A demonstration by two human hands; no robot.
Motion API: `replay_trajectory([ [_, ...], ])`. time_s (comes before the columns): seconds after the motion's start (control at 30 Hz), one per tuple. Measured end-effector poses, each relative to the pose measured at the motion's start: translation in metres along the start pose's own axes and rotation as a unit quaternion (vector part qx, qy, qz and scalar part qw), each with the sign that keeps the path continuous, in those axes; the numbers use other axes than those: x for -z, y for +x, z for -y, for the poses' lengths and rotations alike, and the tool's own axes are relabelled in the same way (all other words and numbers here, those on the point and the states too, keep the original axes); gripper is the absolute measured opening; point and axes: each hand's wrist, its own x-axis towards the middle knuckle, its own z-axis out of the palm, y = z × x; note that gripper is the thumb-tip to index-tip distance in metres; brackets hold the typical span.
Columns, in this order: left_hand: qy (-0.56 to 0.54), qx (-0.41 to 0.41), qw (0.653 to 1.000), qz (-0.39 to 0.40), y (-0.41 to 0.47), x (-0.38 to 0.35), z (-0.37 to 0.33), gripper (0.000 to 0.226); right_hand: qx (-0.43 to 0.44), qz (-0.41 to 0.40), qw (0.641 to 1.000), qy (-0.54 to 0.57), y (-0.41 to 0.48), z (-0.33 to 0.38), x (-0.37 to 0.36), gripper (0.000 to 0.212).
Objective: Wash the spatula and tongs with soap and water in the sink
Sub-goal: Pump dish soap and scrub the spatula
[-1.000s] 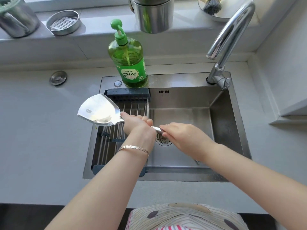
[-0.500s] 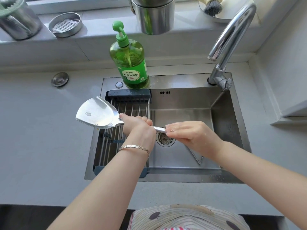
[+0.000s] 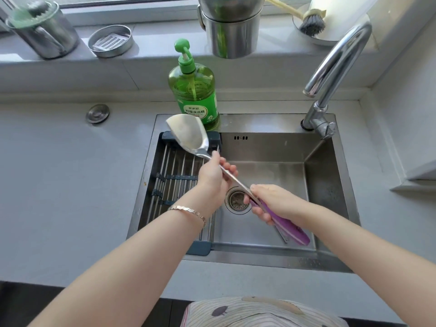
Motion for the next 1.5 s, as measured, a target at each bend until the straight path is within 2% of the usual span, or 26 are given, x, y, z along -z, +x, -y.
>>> replay_trajectory([
  [0.07, 0.19, 0.058, 0.98, 0.02, -0.004, 0.003, 0.005, 0.023, -0.011, -0.043, 0.997, 0.061, 0.011, -0.005, -0.004, 0.031],
  [0.13, 0.343, 0.114, 0.93, 0.065, -0.013, 0.008, 0.015, 0.012, -0.03, -0.067, 0.986, 0.15, 0.019, -0.005, -0.01, 0.027],
  [0.2, 0.411, 0.145, 0.893, 0.117, -0.018, 0.012, 0.025, 0.013, -0.036, -0.087, 0.963, 0.253, 0.025, -0.001, -0.016, 0.024],
  [0.27, 0.452, 0.141, 0.868, 0.149, -0.019, 0.016, 0.029, 0.016, -0.024, -0.086, 0.93, 0.356, 0.029, 0.002, -0.02, 0.023],
  [0.3, 0.49, 0.127, 0.849, 0.153, -0.017, 0.018, 0.028, 0.019, -0.015, -0.079, 0.927, 0.367, 0.032, 0.002, -0.02, 0.022],
  [0.4, 0.632, 0.022, 0.763, 0.133, -0.005, 0.023, 0.022, 0.015, 0.013, -0.077, 0.945, 0.317, 0.04, 0.004, -0.021, 0.02],
  [0.47, 0.687, -0.067, 0.719, 0.079, 0.006, 0.027, 0.019, 0.013, 0.022, -0.082, 0.949, 0.303, 0.046, 0.007, -0.019, 0.018],
  [0.53, 0.715, -0.134, 0.686, 0.026, 0.012, 0.03, 0.012, 0.019, 0.001, -0.088, 0.962, 0.259, 0.05, 0.011, -0.015, 0.015],
  [0.57, 0.736, -0.156, 0.658, 0.014, 0.014, 0.031, 0.005, 0.027, -0.023, -0.1, 0.97, 0.221, 0.052, 0.014, -0.012, 0.015],
  [0.67, 0.806, -0.177, 0.565, 0.02, 0.018, 0.035, -0.021, 0.031, -0.068, -0.151, 0.981, 0.105, 0.052, 0.037, 0.001, 0.007],
  [0.73, 0.839, -0.179, 0.513, 0.021, 0.024, 0.038, -0.04, 0.024, -0.02, -0.181, 0.982, 0.046, 0.054, 0.068, 0.012, 0.012],
  [0.83, 0.872, -0.187, 0.452, 0.018, 0.031, 0.04, -0.066, 0.02, 0.072, -0.176, 0.979, 0.077, 0.063, 0.131, 0.023, 0.013],
  [0.97, 0.879, -0.195, 0.435, 0.001, 0.041, 0.04, -0.093, 0.017, 0.072, -0.077, 0.983, 0.152, 0.084, 0.205, 0.019, 0.03],
  [1.07, 0.879, -0.197, 0.434, -0.018, 0.048, 0.039, -0.108, 0.016, 0.046, -0.054, 0.987, 0.144, 0.102, 0.243, 0.012, 0.041],
  [1.2, 0.875, -0.214, 0.435, -0.017, 0.054, 0.044, -0.115, 0.019, 0.024, -0.053, 0.984, 0.169, 0.125, 0.27, 0.009, 0.034],
  [1.43, 0.893, -0.248, 0.375, -0.021, 0.056, 0.043, -0.116, 0.015, -0.006, -0.022, 0.974, 0.227, 0.135, 0.282, 0.013, 0.023],
  [1.5, 0.893, -0.242, 0.379, -0.014, 0.056, 0.044, -0.115, 0.013, -0.009, -0.02, 0.97, 0.242, 0.138, 0.28, 0.013, 0.023],
])
